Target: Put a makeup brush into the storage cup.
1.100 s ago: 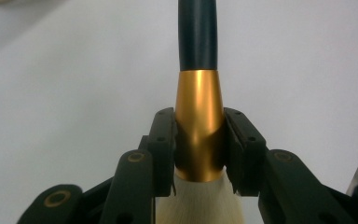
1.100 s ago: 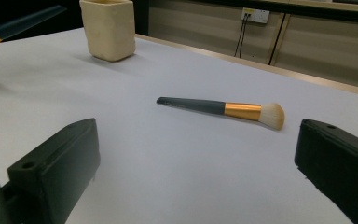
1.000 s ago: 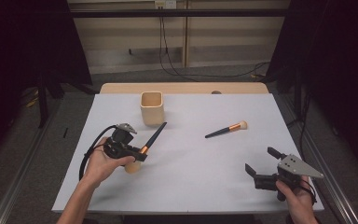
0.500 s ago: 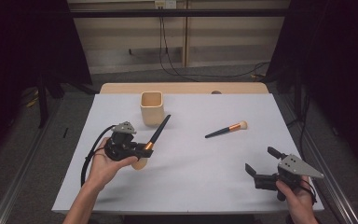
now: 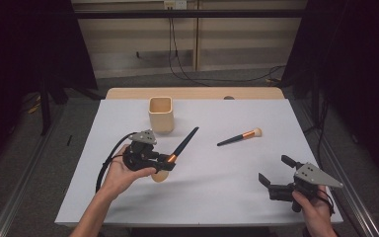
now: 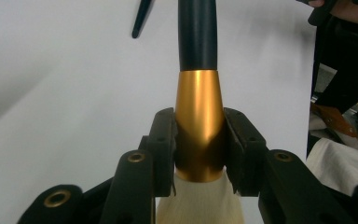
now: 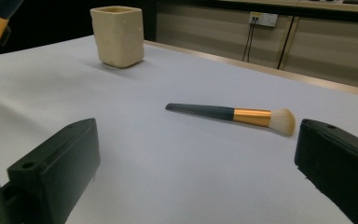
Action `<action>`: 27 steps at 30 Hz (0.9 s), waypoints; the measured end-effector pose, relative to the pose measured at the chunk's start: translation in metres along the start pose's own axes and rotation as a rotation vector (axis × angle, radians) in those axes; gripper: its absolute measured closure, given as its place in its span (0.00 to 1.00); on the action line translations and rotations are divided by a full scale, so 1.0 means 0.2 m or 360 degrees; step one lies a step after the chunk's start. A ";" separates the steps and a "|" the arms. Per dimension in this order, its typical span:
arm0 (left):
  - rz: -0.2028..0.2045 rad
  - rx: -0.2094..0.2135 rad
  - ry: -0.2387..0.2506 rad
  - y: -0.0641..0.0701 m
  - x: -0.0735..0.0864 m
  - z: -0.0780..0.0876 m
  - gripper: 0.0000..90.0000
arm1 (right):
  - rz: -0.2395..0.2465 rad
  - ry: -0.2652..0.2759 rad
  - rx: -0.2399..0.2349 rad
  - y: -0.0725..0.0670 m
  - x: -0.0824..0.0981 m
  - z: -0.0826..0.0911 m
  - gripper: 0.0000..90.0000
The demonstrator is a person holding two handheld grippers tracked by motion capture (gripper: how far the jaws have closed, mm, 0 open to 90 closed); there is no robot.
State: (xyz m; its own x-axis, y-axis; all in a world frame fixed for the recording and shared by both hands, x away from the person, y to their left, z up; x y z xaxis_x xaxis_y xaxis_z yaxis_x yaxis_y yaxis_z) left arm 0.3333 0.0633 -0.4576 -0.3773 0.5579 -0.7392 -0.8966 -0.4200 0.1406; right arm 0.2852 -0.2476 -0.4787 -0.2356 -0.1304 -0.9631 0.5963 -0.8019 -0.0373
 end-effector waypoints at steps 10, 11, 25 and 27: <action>-0.0149 0.0180 -0.0135 0.10 -0.05 -0.06 0.74 | 0.0019 -0.0052 -0.0168 -0.06 -0.06 -0.05 0.01; -0.0150 0.0198 -0.0140 0.11 -0.05 -0.06 0.74 | 0.0024 -0.0067 -0.0218 -0.08 -0.07 -0.06 0.00; -0.0253 0.0350 -0.0295 0.19 -0.08 -0.10 0.74 | 0.0097 -0.0142 -0.0478 -0.21 -0.18 -0.20 0.00; -0.0255 0.0376 -0.0298 0.21 -0.08 -0.10 0.74 | 0.0103 -0.0184 -0.0530 -0.24 -0.18 -0.22 0.01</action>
Point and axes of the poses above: each handheld gripper's, and its own axes: z roughly backward along the jaws, x roughly out of its underside, y roughly to its right, the point moved 10 cm from there along -z, roughly forward along the jaws, and after that the axes turned 8 degrees about -x, right-handed, at the moved point
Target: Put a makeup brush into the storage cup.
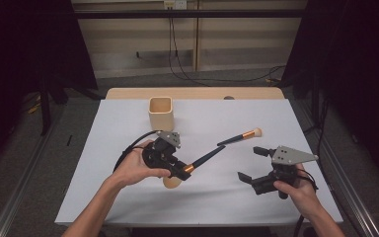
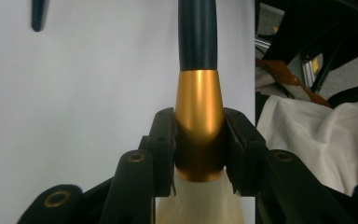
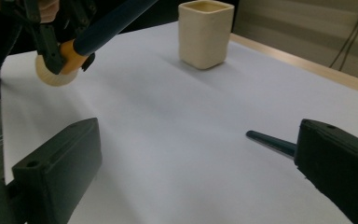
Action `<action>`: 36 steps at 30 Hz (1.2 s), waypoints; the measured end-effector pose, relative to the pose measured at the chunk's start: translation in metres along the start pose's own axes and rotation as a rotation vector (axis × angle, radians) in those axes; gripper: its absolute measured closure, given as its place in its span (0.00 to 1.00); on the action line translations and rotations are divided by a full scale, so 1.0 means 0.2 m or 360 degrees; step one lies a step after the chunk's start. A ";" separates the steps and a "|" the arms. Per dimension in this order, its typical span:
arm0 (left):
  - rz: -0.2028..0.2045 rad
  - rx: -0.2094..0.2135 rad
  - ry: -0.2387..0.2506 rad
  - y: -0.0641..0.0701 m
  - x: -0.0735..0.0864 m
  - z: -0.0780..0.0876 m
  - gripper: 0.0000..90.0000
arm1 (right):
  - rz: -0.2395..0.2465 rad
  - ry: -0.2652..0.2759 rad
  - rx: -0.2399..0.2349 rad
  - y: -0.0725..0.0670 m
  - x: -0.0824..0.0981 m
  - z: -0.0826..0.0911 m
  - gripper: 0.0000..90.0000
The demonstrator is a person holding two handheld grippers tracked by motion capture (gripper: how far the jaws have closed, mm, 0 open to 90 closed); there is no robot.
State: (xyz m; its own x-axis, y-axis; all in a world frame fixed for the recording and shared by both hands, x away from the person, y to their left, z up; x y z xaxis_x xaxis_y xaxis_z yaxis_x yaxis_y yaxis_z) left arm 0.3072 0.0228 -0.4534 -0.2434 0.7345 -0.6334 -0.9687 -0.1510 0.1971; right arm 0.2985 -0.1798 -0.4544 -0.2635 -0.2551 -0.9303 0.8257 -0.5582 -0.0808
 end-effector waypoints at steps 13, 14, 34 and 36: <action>-0.0102 0.0015 -0.0183 0.03 0.02 -0.02 0.74 | 0.0071 -0.0261 -0.0185 -0.08 -0.06 -0.09 0.03; -0.0116 0.0011 -0.0206 0.04 0.02 -0.02 0.74 | 0.0066 -0.0301 -0.0204 -0.08 -0.05 -0.09 0.03; -0.0119 0.0004 -0.0443 0.04 0.06 -0.10 0.74 | 0.0220 -0.0975 -0.0591 -0.17 0.03 -0.24 0.04; -0.0118 -0.0001 -0.0456 0.04 0.06 -0.10 0.74 | 0.0238 -0.1018 -0.0598 -0.17 0.03 -0.26 0.04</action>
Point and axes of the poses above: each handheld gripper's, and its own axes: z roughly backward along the jaws, x roughly out of its underside, y roughly to its right, the point moved 10 cm from there along -z, roughly forward along the jaws, and after that the axes turned 8 degrees about -x, right-handed, at the moved point
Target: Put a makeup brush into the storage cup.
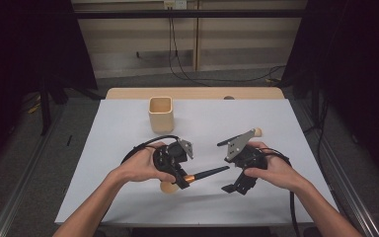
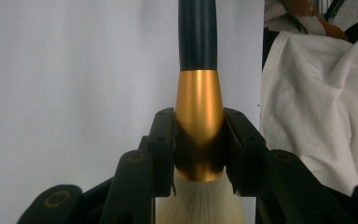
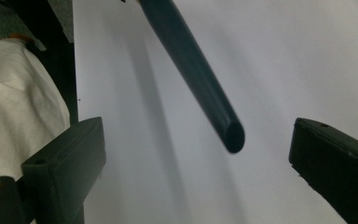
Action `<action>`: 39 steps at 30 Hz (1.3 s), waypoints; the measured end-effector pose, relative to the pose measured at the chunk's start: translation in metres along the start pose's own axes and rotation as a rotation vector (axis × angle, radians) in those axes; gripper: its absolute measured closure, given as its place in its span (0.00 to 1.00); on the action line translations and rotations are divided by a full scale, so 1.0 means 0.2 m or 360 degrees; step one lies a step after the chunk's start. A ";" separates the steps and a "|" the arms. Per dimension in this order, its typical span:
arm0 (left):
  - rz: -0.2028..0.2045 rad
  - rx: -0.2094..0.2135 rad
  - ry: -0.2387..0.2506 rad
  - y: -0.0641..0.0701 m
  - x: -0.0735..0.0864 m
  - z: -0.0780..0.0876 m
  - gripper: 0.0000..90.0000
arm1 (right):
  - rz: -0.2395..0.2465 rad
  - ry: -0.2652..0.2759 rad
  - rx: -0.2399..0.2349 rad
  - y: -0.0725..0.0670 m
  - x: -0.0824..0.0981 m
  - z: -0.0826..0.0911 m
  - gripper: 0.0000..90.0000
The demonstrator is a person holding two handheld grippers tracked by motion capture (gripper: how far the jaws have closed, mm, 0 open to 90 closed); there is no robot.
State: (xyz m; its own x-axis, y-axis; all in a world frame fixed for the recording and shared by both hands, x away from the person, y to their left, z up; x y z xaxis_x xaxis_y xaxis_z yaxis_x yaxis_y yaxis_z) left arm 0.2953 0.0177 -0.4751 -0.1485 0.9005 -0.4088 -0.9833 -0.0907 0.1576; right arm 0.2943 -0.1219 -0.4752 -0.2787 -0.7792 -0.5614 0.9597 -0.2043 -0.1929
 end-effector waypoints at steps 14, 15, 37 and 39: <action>-0.0039 0.0013 -0.0078 0.00 0.01 -0.02 0.74 | 0.0011 -0.0206 -0.0035 0.03 -0.03 -0.04 0.06; -0.0036 0.0012 -0.0080 0.00 0.01 -0.02 0.74 | 0.0024 -0.0210 -0.0032 0.03 -0.04 -0.05 0.06; -0.0066 0.0006 -0.0071 0.01 -0.05 -0.01 0.74 | 0.0153 -0.0165 -0.0123 0.00 -0.15 -0.13 0.40; -0.0080 -0.0006 -0.0078 0.00 -0.05 0.00 0.74 | 0.0167 -0.0127 -0.0126 0.00 -0.17 -0.13 0.47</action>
Point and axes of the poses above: each handheld gripper's, and its own axes: z roughly backward along the jaws, x roughly out of its underside, y roughly to its right, the point moved 10 cm from there along -z, roughly forward along the jaws, and after that the axes turned 8 degrees about -x, right-handed, at the moved point
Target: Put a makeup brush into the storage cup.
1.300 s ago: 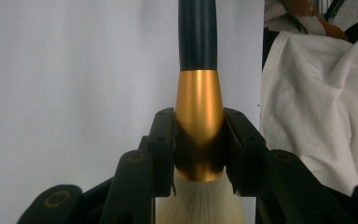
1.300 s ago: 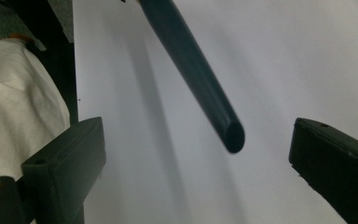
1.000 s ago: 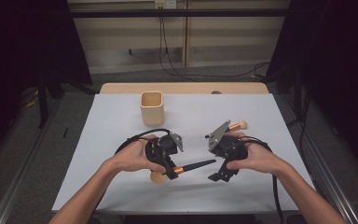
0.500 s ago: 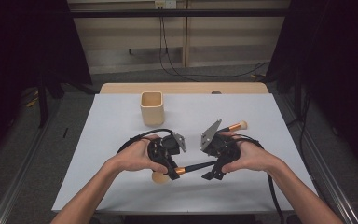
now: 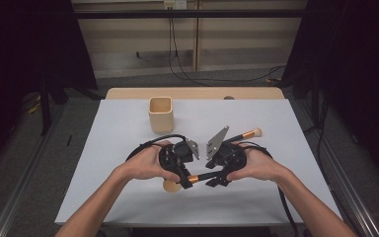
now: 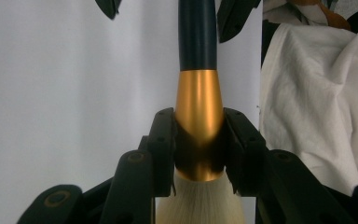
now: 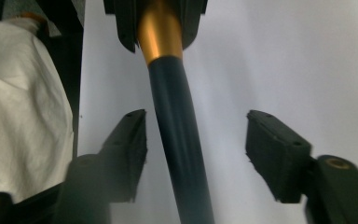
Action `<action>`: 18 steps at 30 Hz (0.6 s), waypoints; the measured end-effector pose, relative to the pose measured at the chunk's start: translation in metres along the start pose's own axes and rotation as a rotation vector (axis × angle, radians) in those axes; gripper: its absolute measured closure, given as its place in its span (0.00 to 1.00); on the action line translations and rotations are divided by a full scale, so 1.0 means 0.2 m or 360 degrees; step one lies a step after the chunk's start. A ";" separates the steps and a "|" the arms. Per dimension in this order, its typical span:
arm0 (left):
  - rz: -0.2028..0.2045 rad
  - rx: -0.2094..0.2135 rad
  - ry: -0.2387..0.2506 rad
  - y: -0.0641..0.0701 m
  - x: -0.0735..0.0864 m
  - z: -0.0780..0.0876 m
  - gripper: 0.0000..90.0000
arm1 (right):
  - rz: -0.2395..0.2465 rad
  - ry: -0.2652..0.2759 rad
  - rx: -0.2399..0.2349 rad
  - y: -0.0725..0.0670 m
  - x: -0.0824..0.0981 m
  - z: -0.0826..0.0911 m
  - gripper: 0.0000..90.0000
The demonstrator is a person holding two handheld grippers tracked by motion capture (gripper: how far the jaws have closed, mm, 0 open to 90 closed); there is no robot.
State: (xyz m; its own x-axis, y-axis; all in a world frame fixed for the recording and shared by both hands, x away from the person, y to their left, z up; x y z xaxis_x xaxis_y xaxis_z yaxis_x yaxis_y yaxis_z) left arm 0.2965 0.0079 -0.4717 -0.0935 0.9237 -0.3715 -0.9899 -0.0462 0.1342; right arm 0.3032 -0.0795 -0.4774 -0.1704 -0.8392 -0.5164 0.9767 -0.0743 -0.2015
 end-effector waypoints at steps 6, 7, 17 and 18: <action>0.0002 -0.0006 0.0026 0.00 0.00 0.02 0.74 | 0.0007 0.0057 0.0003 0.00 -0.04 0.01 0.55; -0.0014 -0.0008 0.0019 -0.01 0.00 0.02 0.74 | 0.0016 0.0064 -0.0006 -0.01 -0.05 0.01 0.57; -0.0003 0.0002 0.0016 0.00 0.00 0.02 0.74 | 0.0066 0.0081 -0.0025 -0.02 -0.07 -0.02 0.65; -0.0004 0.0001 0.0029 0.00 0.00 0.02 0.74 | 0.0071 0.0085 -0.0025 -0.02 -0.08 -0.01 0.66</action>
State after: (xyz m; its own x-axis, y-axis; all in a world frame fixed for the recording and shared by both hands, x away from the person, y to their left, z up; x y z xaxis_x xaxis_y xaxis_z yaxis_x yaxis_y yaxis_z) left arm 0.2971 0.0090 -0.4676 -0.0928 0.9167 -0.3886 -0.9900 -0.0434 0.1340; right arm 0.3014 -0.0650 -0.4711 -0.1340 -0.8116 -0.5686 0.9813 -0.0286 -0.1904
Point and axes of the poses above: each handheld gripper's, and its own axes: z roughly backward along the jaws, x roughly out of its underside, y roughly to its right, the point moved 10 cm from there along -z, roughly forward along the jaws, and after that the axes turned 8 degrees about -x, right-handed, at the moved point
